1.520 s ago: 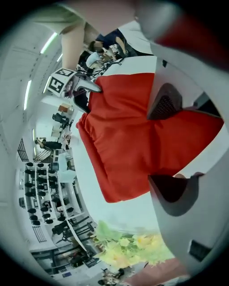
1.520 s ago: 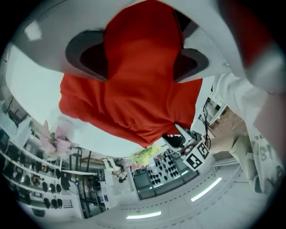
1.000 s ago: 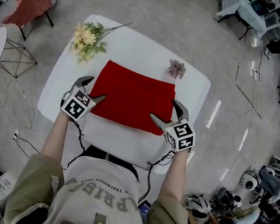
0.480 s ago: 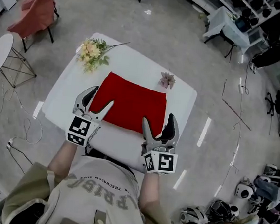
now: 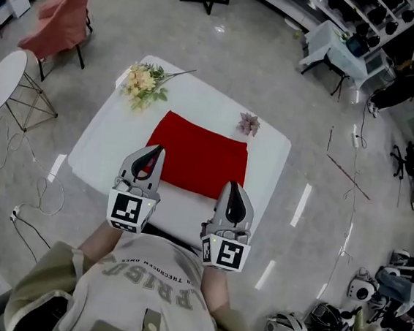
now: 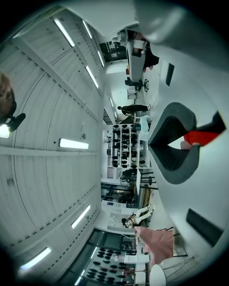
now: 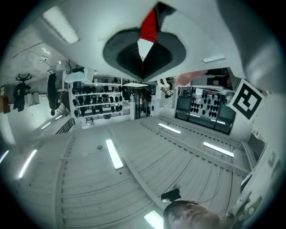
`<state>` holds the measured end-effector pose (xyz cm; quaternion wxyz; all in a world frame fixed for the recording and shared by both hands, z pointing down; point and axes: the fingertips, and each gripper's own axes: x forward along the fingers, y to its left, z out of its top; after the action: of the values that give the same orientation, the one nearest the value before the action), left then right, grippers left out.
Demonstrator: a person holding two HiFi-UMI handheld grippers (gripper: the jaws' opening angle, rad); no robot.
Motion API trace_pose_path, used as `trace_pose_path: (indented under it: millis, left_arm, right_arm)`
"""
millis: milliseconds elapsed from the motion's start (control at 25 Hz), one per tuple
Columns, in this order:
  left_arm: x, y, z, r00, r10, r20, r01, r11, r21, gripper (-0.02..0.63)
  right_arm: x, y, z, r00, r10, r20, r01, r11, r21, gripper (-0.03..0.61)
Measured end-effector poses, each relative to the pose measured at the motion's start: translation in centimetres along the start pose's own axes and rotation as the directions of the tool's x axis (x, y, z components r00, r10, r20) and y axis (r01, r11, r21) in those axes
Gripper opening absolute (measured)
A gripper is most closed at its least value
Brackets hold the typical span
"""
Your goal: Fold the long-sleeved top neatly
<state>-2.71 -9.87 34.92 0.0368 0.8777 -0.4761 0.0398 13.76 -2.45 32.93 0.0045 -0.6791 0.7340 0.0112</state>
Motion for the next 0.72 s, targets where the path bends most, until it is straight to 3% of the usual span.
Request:
trace_pose_path:
  millis: [40, 200, 720]
  left_arm:
    - [-0.1, -0.1, 0.2, 1.000, -0.003, 0.008, 0.003, 1.000, -0.009, 0.012]
    - [-0.6, -0.6, 1.0, 0.999, -0.020, 0.044, 0.020, 1.000, -0.001, 0.012]
    - [-0.9, -2.1, 3.6, 0.986, -0.065, 0.152, 0.060, 0.998, 0.035, 0.011]
  right_arm:
    - [-0.1, 0.1, 0.2, 1.000, -0.010, 0.003, 0.010, 1.000, -0.020, 0.002]
    - [-0.3, 1.1, 0.8, 1.000, -0.014, 0.016, 0.016, 0.996, -0.087, 0.002]
    - [0.1, 1.6, 2.5, 0.999, -0.007, 0.051, 0.013, 0.992, -0.123, 0.002]
